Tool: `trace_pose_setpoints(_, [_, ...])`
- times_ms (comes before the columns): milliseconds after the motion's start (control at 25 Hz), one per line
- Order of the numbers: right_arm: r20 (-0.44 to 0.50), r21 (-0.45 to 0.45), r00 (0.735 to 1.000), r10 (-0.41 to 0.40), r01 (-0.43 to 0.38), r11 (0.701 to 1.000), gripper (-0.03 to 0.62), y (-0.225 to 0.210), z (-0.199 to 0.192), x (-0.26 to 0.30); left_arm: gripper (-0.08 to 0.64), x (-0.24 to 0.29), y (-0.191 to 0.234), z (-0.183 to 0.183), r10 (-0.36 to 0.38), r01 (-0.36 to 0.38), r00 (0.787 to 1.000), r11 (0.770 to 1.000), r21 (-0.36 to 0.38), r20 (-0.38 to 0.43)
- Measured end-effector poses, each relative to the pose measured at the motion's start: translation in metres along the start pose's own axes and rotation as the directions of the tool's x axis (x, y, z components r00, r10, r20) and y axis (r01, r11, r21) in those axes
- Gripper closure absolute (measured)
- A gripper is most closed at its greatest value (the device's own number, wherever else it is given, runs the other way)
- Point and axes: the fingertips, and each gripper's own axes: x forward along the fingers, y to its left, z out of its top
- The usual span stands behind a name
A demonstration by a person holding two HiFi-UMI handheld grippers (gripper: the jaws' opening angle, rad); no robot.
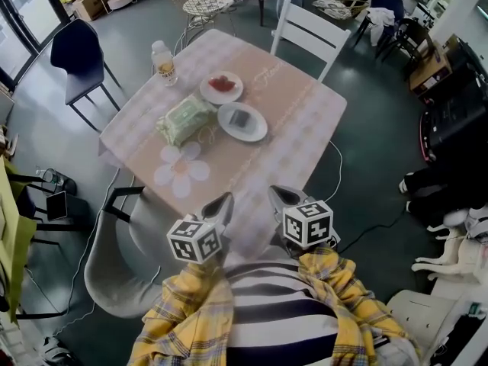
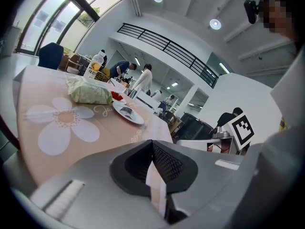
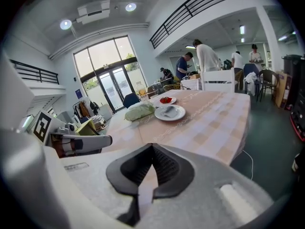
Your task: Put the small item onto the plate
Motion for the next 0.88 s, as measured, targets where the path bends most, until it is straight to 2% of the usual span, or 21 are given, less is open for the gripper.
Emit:
trace_pose_setpoints(240, [0.002,0.021,1.0,-0.008,0.008,1.0,0.592,-0.005,-0.007,-0.004,0.561,-0.004,0.003,-0.011,0.012,-0.012,1.0,1.0,0.01,-0.02])
trace_pose_setpoints(880, [0.025,0.021,1.0,0.012,-0.012,1.0,0.592,-0.005,0.004,-0.006,0.561,-0.001,0.005,-0.007,0.024,-0.024,1.0,1.0,0.005,-0.004])
